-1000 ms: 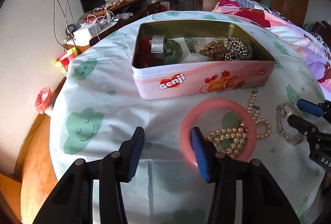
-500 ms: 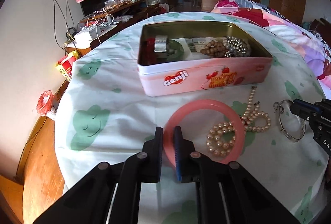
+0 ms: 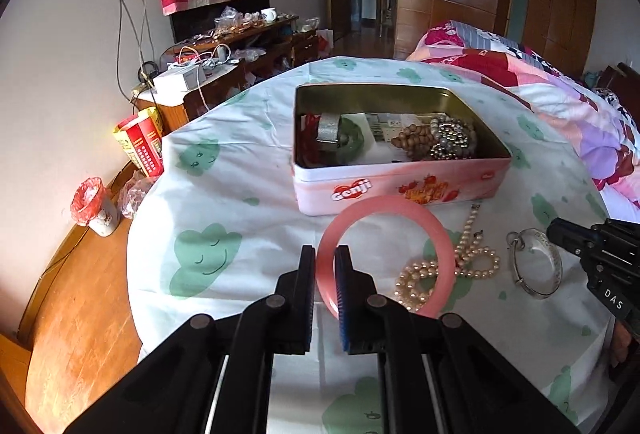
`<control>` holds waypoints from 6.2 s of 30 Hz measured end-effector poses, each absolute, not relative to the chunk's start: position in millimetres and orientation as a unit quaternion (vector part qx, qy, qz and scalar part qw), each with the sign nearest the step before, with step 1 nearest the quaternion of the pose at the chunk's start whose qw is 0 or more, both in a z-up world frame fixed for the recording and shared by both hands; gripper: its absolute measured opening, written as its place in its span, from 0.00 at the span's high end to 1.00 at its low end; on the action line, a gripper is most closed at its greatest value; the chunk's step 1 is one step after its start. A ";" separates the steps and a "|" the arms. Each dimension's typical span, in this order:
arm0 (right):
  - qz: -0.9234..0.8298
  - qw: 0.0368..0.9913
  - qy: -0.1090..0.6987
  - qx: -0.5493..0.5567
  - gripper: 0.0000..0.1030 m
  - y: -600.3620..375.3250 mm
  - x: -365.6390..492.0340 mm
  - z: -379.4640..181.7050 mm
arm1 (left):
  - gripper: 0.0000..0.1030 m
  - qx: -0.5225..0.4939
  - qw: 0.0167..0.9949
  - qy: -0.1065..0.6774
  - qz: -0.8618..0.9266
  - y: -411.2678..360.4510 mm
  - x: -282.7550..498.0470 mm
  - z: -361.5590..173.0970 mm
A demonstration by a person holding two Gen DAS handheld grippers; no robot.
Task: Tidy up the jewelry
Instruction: 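Hold the pink bangle with the left tool while the right tool grasps and lifts the silver bangle, then carry the pink bangle with the left tool while the right tool lowers the silver bangle into the tin, then open the left tool to drop the pink bangle while the right tool opens over the tin, then withdraw both tools from the tin toward the ring and pearl necklace, then grasp the silver ring with the right tool while the left tool grasps the pearl necklace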
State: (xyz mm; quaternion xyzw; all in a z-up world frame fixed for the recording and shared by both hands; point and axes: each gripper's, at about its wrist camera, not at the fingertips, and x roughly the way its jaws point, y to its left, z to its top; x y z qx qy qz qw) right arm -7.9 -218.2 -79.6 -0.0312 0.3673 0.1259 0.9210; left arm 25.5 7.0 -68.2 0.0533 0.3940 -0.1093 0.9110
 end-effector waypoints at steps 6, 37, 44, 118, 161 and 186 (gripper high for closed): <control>0.108 0.920 0.374 -0.038 0.49 -220.3 -3.1 -81.7 | 0.91 0.042 0.908 0.403 -0.103 12.7 28.7 -72.8; 0.147 0.900 0.406 -0.065 0.30 -190.9 -6.0 -92.3 | 0.91 0.042 0.898 0.425 -0.105 8.6 20.8 -87.1; 0.142 0.908 0.387 -0.069 0.30 -190.7 -9.0 -83.1 | 0.91 0.037 0.906 0.408 -0.105 8.8 19.2 -70.0; 0.117 0.937 0.321 -0.075 0.19 -181.4 102.1 -42.5 | 0.46 0.062 0.917 0.388 -0.067 -13.3 137.6 -32.9; 0.129 0.892 0.424 -0.087 0.44 -196.0 26.5 -91.6 | 0.46 0.057 0.893 0.438 -0.090 -24.8 34.9 -92.5; 0.113 0.902 0.412 -0.057 0.80 -221.4 13.7 -91.8 | 0.46 0.042 0.885 0.441 -0.145 -51.2 33.4 -82.9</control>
